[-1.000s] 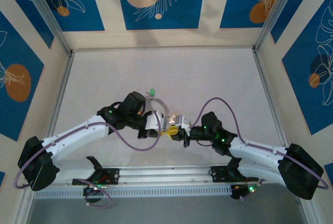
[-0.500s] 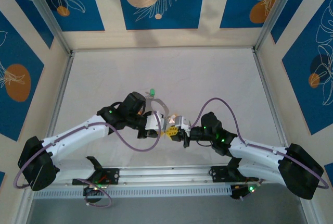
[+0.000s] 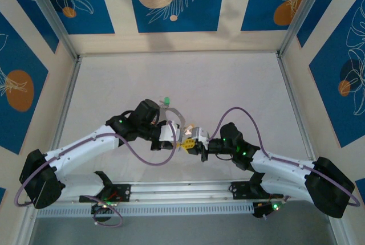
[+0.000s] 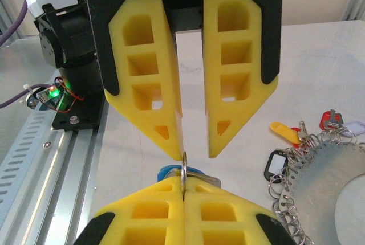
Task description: Put the keys on the keyring
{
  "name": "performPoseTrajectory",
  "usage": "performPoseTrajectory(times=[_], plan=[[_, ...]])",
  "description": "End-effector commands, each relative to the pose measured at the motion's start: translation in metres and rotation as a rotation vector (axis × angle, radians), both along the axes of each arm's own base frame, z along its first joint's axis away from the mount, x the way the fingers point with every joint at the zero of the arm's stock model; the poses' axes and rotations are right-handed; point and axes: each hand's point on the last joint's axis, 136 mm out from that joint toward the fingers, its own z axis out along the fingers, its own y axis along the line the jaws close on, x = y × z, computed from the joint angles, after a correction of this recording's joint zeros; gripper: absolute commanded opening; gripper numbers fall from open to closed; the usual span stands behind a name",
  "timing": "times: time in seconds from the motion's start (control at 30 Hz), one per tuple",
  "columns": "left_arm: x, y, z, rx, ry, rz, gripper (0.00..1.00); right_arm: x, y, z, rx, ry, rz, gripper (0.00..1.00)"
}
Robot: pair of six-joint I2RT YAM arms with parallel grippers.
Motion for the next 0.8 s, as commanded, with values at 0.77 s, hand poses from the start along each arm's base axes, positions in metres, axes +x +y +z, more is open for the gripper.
performPoseTrajectory(times=[0.77], plan=[[-0.0091, -0.0073, 0.008, -0.04, 0.047, -0.06, 0.16, 0.0006, 0.0083, 0.0114, 0.002, -0.038, 0.025, 0.0]])
